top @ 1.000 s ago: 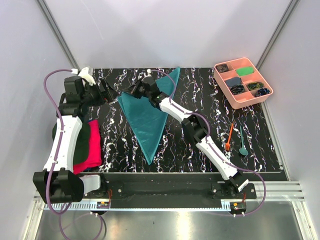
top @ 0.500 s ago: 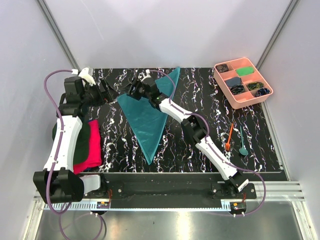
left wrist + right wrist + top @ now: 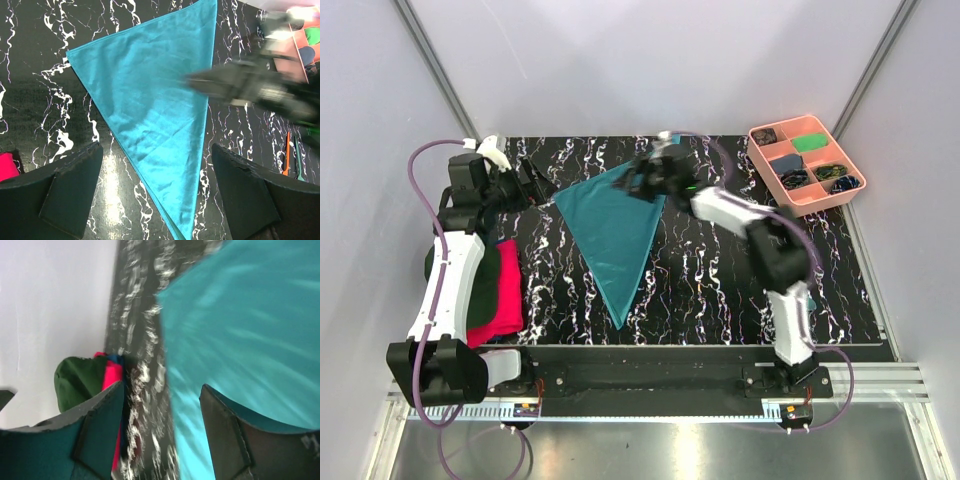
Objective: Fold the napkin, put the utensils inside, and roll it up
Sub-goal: Fold the napkin, then grab a utensil with the right arm
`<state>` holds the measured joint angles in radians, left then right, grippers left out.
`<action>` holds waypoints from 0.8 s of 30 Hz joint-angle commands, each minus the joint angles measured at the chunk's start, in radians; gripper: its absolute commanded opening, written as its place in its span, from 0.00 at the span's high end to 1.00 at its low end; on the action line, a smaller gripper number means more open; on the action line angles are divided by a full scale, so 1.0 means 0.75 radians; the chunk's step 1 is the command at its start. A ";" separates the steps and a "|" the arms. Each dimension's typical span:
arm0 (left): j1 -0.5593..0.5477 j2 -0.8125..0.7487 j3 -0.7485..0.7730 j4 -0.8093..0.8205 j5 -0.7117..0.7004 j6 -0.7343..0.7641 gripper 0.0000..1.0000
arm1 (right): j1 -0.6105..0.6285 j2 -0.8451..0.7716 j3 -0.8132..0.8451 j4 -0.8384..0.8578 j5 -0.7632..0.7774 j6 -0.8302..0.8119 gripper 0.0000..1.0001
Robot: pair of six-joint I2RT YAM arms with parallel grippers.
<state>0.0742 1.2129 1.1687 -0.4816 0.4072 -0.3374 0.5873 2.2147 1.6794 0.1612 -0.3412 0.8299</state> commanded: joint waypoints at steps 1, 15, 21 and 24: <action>0.003 -0.006 -0.012 0.076 0.021 -0.004 0.08 | -0.235 -0.583 -0.434 -0.368 0.221 -0.235 0.29; -0.013 0.011 -0.026 0.102 0.067 -0.031 0.09 | -0.855 -1.063 -0.893 -1.211 0.518 -0.558 0.36; -0.019 -0.003 -0.032 0.108 0.067 -0.025 0.09 | -0.873 -0.926 -0.940 -1.195 0.580 -0.556 0.39; -0.021 -0.008 -0.030 0.110 0.064 -0.023 0.09 | -0.889 -0.904 -0.973 -1.158 0.566 -0.550 0.41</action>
<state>0.0631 1.2186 1.1511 -0.4572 0.4343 -0.3561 -0.0631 1.5288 0.9653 -0.7223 0.0624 0.4328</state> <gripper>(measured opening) 0.914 0.599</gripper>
